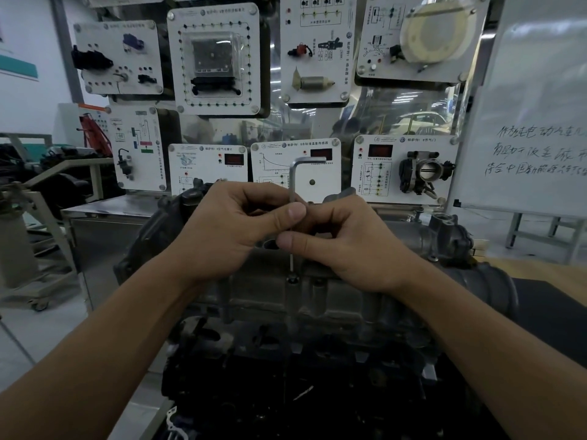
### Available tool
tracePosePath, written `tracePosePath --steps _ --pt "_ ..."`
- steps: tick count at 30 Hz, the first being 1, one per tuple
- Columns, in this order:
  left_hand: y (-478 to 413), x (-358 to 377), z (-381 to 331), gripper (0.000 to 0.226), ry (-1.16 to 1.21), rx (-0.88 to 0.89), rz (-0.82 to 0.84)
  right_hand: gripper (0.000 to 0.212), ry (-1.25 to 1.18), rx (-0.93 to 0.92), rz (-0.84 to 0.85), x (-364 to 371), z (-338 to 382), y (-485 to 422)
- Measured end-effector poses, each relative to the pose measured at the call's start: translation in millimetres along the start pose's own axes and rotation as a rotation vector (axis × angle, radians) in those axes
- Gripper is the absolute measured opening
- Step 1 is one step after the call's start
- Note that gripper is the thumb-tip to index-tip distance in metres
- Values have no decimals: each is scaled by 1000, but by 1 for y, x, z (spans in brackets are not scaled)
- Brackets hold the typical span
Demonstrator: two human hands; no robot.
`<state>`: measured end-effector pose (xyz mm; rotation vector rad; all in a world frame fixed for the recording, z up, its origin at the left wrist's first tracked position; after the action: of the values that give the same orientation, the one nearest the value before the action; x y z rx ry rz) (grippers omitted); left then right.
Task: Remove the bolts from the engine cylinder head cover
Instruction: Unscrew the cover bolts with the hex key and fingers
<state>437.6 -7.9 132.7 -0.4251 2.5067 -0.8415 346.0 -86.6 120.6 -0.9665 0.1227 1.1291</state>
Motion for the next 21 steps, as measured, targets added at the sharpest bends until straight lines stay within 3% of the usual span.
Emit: tracePosePath --steps 4,9,14,21 --pt "-2 -2 3 26 18 -37 -33 5 -48 -3 -44 -4 -1 0" --pt "-2 -3 3 22 22 -62 -52 8 -34 2 -53 -5 -1 0" --pt "-4 -4 5 34 53 -51 -71 12 -7 27 30 0 -2 2" --pt "2 0 0 23 10 6 101 22 -72 66 99 7 -5 0"
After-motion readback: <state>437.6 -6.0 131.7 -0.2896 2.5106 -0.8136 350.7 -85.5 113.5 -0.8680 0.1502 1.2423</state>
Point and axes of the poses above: each hand's wrist, its own y-axis away from the middle knuckle, its own x-axis out of the palm, z = x × y, the point moved 8 cm from there along -y, towards the middle knuckle, and after that the axes turned 5 degrees about z, right-handed, at the moved point
